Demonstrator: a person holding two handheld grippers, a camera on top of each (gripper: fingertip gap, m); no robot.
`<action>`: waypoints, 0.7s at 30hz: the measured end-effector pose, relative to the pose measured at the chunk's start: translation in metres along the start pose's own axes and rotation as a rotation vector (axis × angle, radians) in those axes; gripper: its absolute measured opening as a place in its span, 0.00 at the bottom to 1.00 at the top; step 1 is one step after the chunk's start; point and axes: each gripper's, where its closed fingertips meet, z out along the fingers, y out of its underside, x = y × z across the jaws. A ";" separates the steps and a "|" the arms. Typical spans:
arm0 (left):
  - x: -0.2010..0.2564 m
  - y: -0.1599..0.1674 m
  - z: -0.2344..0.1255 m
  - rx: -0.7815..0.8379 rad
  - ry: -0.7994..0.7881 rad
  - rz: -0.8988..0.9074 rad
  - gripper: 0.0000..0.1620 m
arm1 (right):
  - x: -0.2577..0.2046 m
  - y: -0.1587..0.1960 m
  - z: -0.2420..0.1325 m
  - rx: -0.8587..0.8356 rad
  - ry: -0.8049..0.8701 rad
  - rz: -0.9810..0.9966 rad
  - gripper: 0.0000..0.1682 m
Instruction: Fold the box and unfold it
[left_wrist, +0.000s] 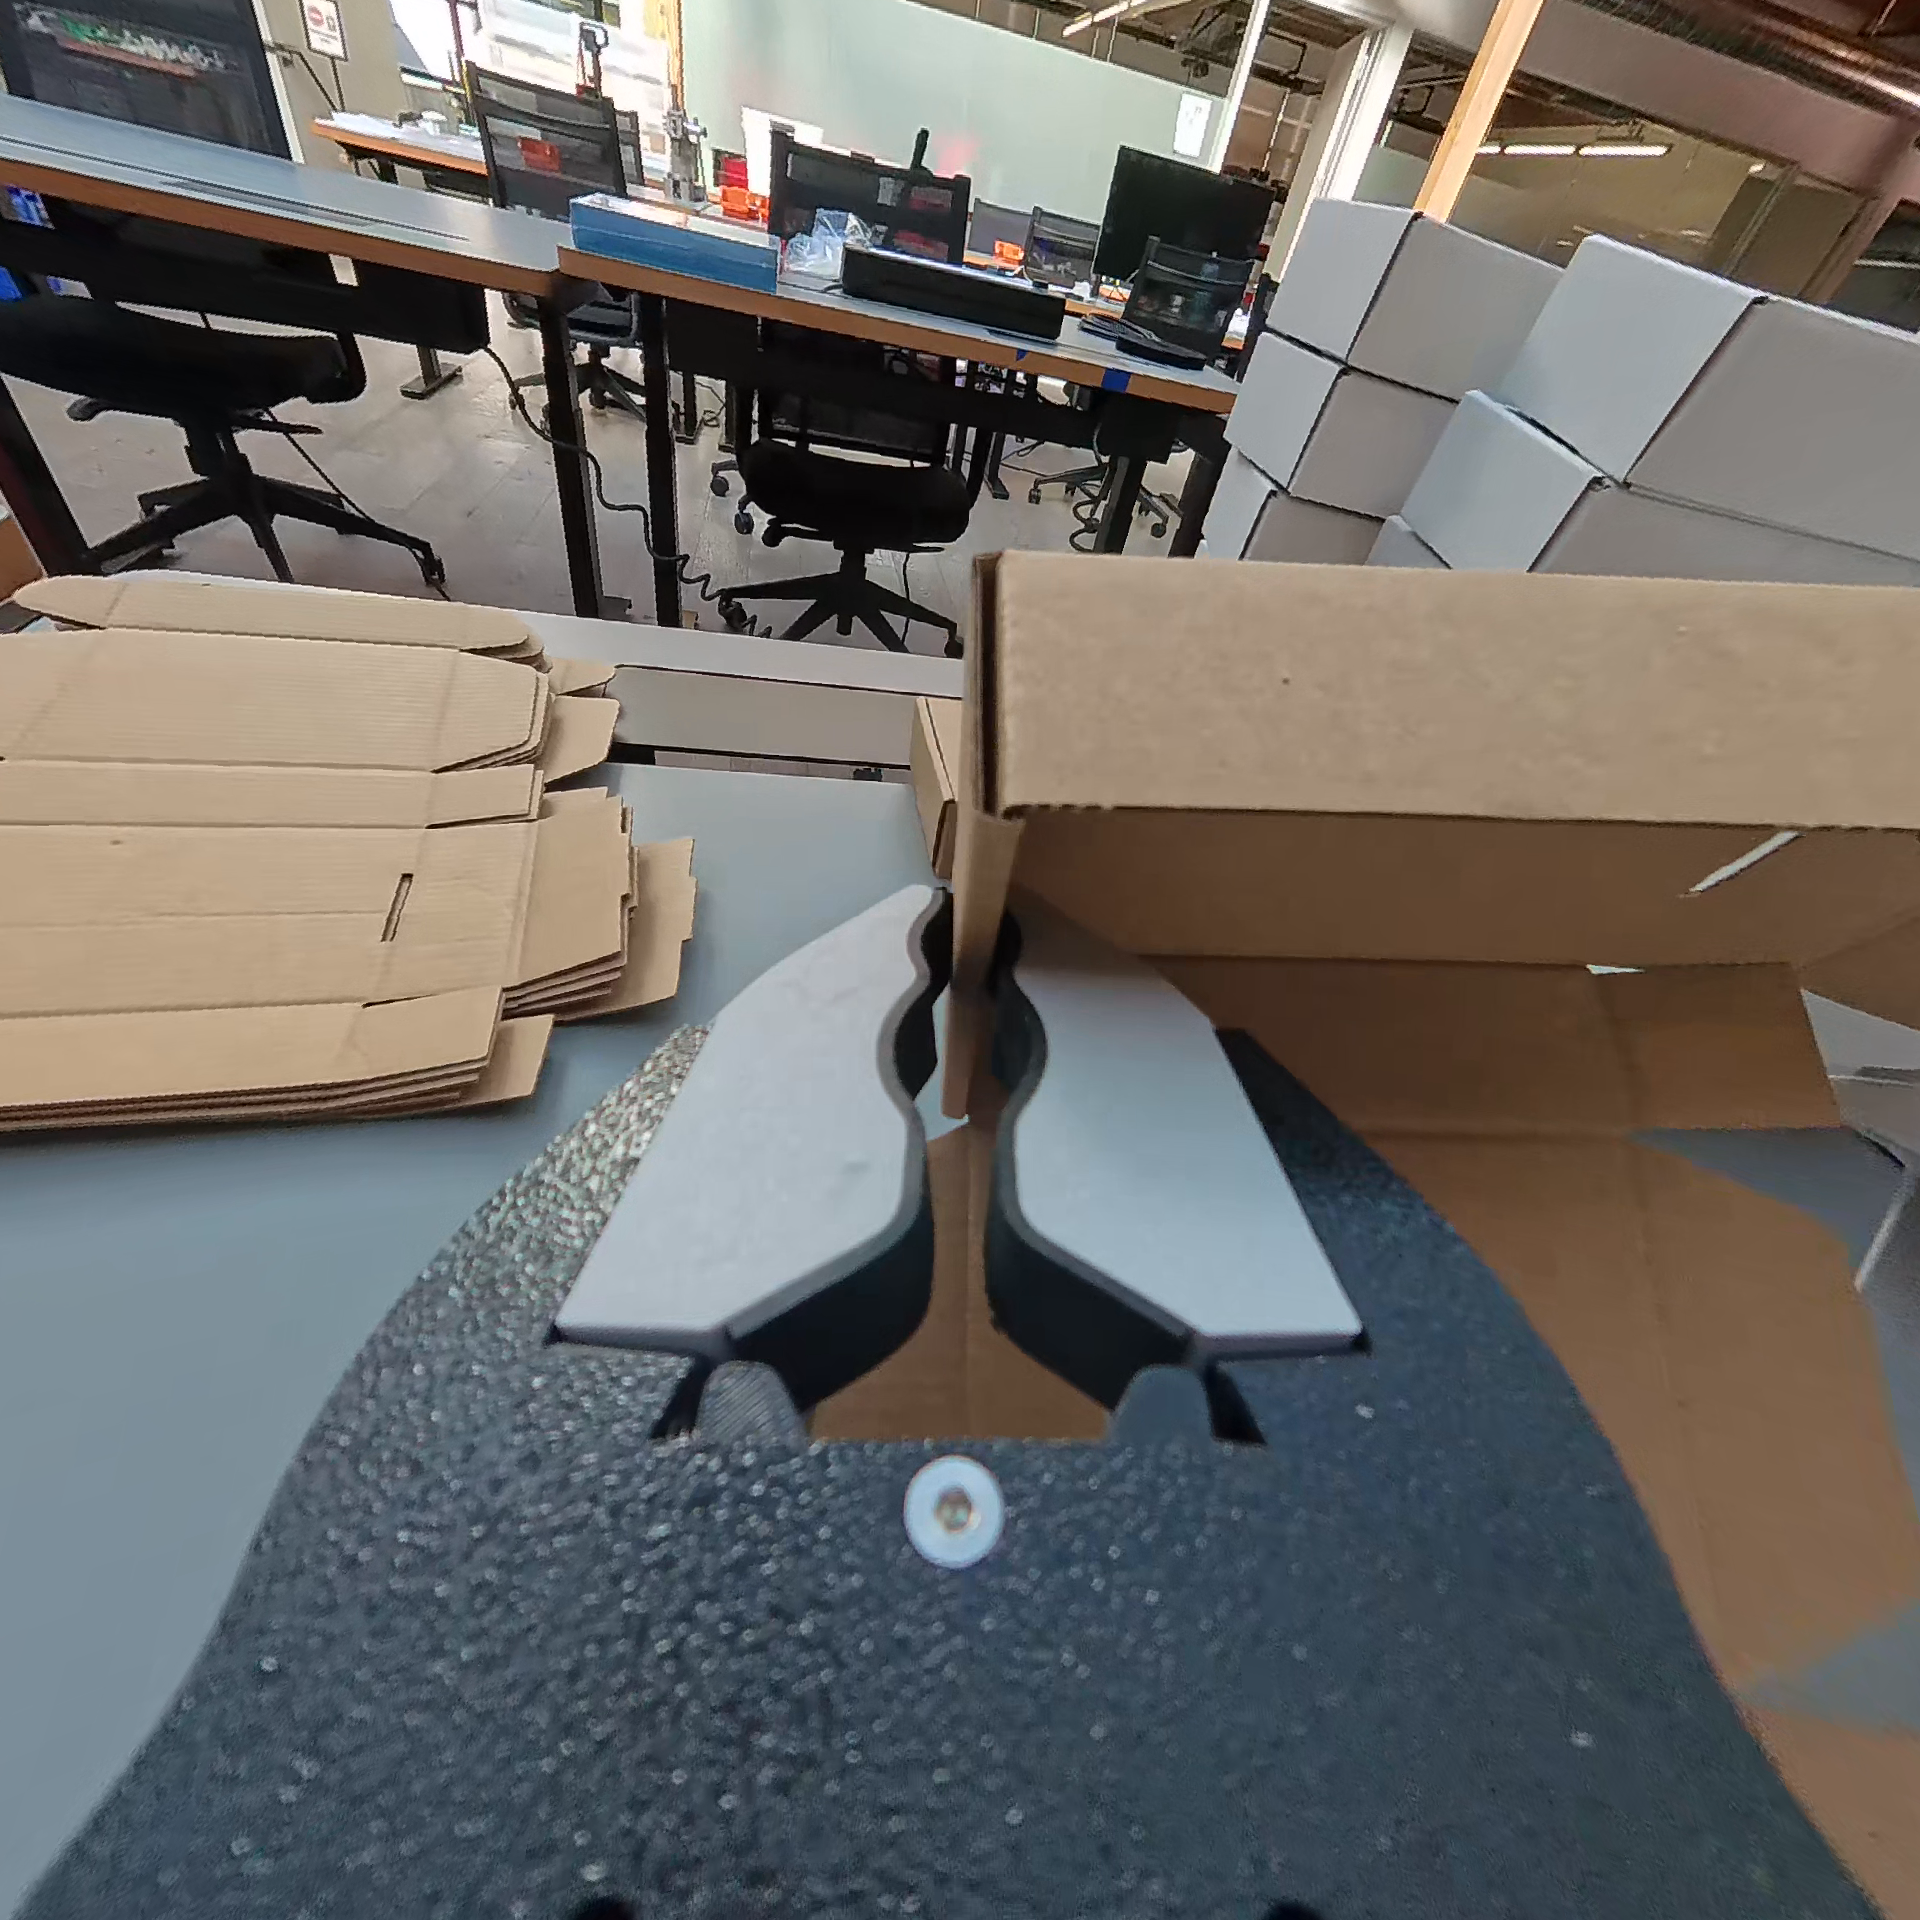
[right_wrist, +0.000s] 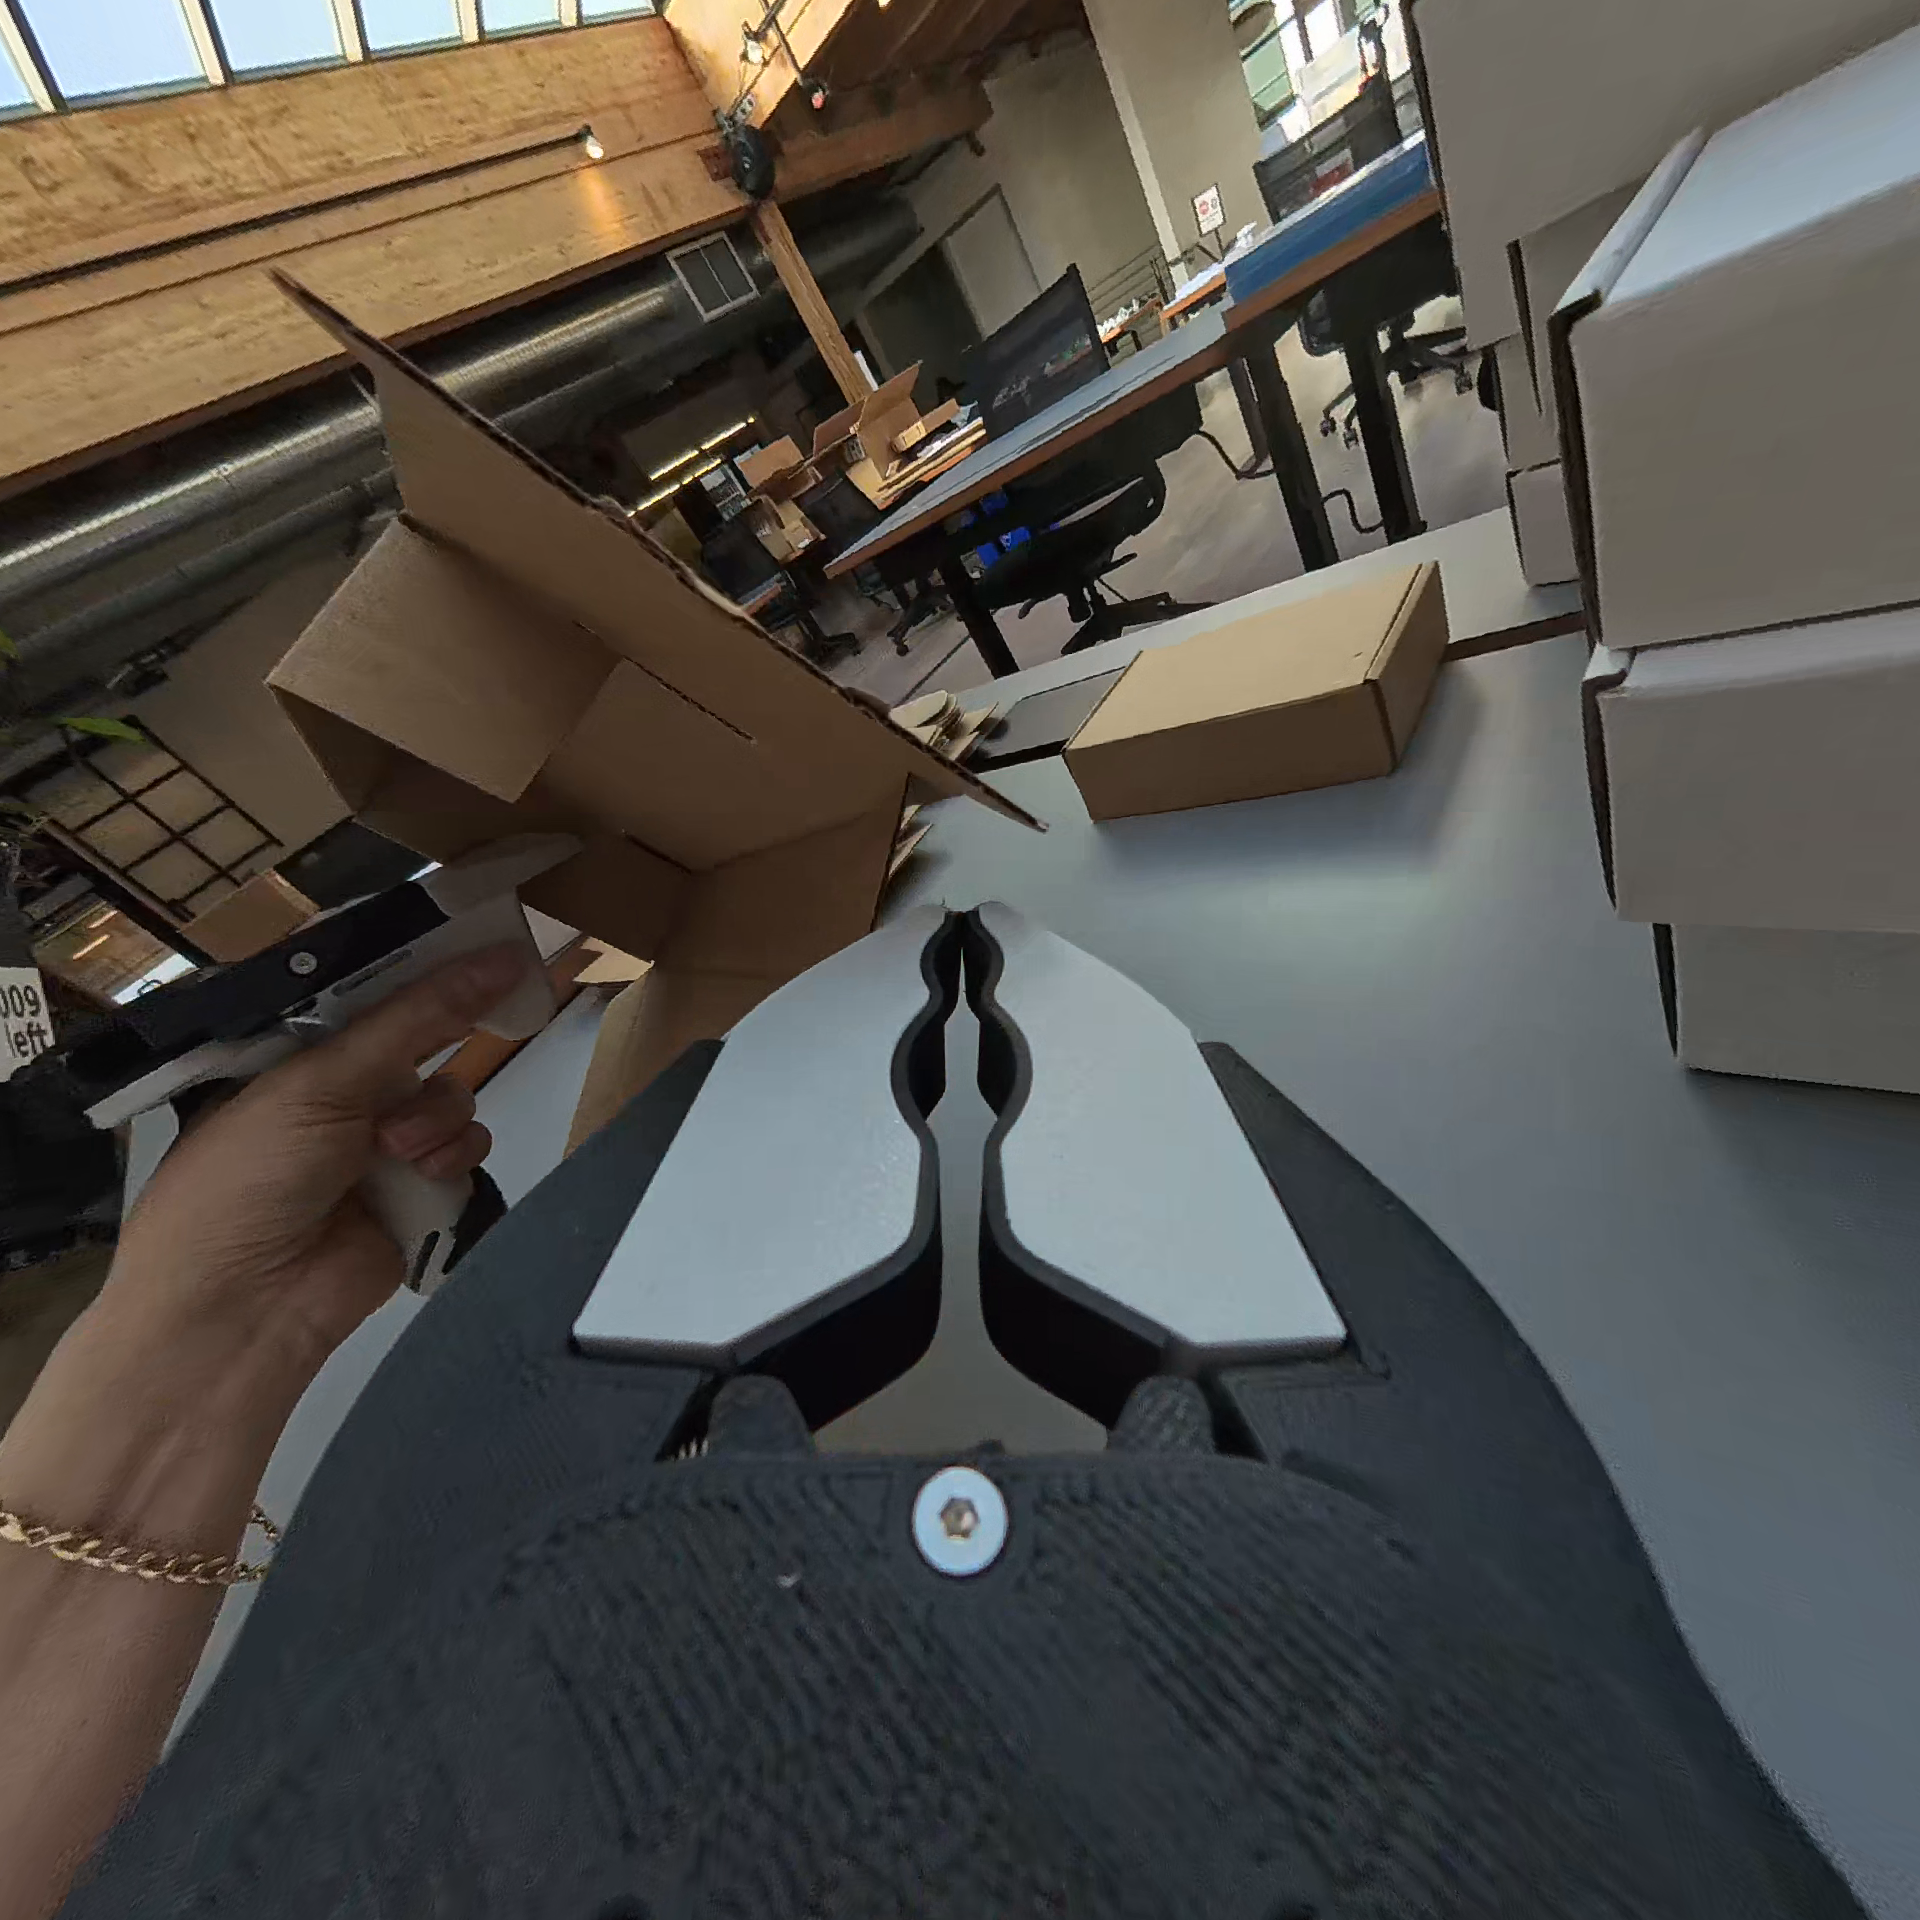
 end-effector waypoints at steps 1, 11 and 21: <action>0.001 0.001 0.000 -0.004 0.008 -0.004 0.03 | -0.001 0.002 0.002 0.001 -0.011 0.018 0.00; 0.002 0.011 0.000 -0.035 0.003 0.056 0.03 | -0.025 0.005 0.007 0.011 -0.097 -0.244 0.00; 0.025 0.015 0.004 -0.087 0.024 0.076 0.03 | -0.036 0.035 0.022 -0.258 0.198 -1.401 0.00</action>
